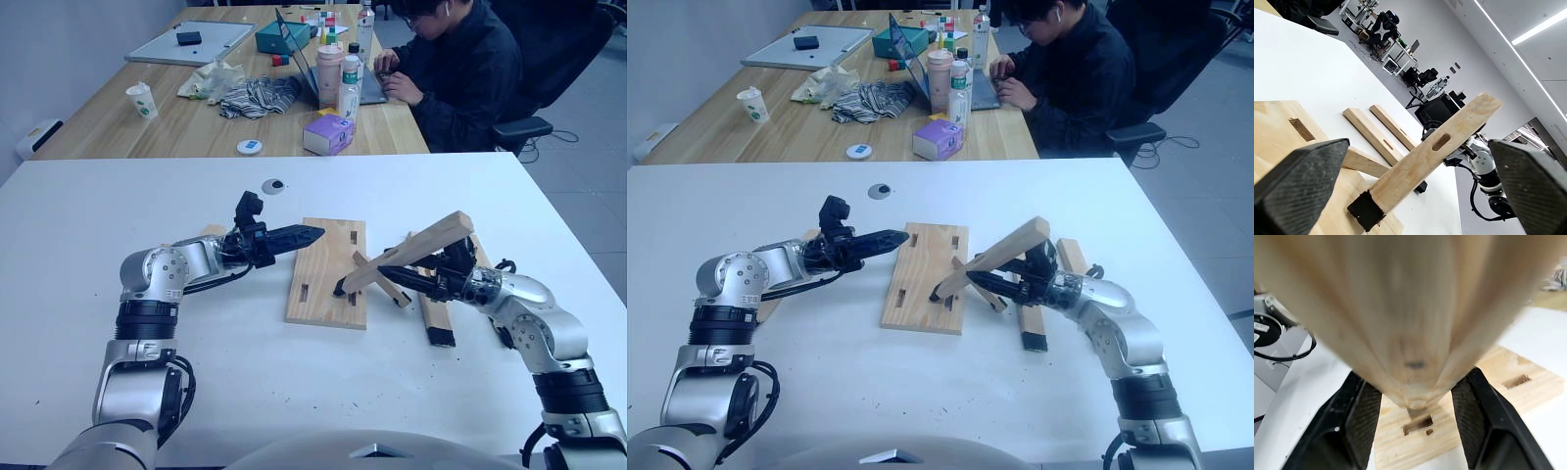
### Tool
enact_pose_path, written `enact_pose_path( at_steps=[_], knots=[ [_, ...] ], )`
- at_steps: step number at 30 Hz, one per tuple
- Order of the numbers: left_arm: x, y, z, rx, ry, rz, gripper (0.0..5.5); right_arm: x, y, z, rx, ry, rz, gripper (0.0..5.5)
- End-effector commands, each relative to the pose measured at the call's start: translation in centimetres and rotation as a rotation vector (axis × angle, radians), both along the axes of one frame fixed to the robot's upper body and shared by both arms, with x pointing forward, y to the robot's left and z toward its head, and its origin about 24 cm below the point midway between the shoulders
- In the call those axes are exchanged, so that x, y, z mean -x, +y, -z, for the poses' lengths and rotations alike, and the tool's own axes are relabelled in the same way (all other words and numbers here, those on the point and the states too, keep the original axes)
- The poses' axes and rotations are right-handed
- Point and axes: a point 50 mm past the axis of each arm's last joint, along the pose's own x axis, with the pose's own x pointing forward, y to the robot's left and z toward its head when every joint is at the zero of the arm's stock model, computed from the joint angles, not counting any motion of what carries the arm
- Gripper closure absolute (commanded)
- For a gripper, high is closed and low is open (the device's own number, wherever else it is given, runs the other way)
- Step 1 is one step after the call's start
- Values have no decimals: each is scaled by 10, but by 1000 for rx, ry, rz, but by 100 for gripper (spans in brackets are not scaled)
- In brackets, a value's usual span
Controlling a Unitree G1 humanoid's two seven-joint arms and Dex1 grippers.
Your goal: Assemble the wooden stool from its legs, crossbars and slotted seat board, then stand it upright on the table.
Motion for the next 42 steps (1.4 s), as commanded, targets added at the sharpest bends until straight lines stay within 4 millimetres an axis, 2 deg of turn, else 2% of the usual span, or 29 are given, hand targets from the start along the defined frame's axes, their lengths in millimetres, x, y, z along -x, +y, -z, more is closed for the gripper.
enact_pose_path(
  at_steps=[1, 8, 12, 16, 19, 22, 25, 28, 31, 34, 42],
  knots=[
    [-2, 1, -2, -7, -12, -20, 26, 3, -12, 4, 117, 7, -8, 347],
    [0, 2, -1, -8, -11, -25, 26, 8, -24, -7, 209, -28, -48, 347],
    [0, 2, -1, -6, -10, -30, 26, 11, -28, -5, 252, -20, -77, 347],
    [0, 0, -1, -4, -10, -32, 26, 14, -29, 8, 386, -27, -154, 347],
    [2, -1, 0, -2, -9, -36, 26, 9, -33, 17, 498, -17, -217, 347],
    [3, -4, 1, 6, -8, -43, 26, 0, -40, 26, 575, 70, -278, 347],
    [6, -6, 5, 20, -3, -63, 26, -9, -48, 34, 616, 159, -261, 347],
    [11, -7, 10, 32, 10, -91, 26, -8, -58, 49, 769, 200, -253, 347],
    [15, -8, 14, 37, 19, -112, 26, 2, -54, 65, 906, 272, -322, 347],
    [14, -7, 13, 40, 16, -125, 26, 5, -43, 70, 1035, 307, -410, 347],
    [17, -11, 15, 56, 14, -147, 26, 1, -34, 79, 1108, 404, -530, 347]
  ],
)
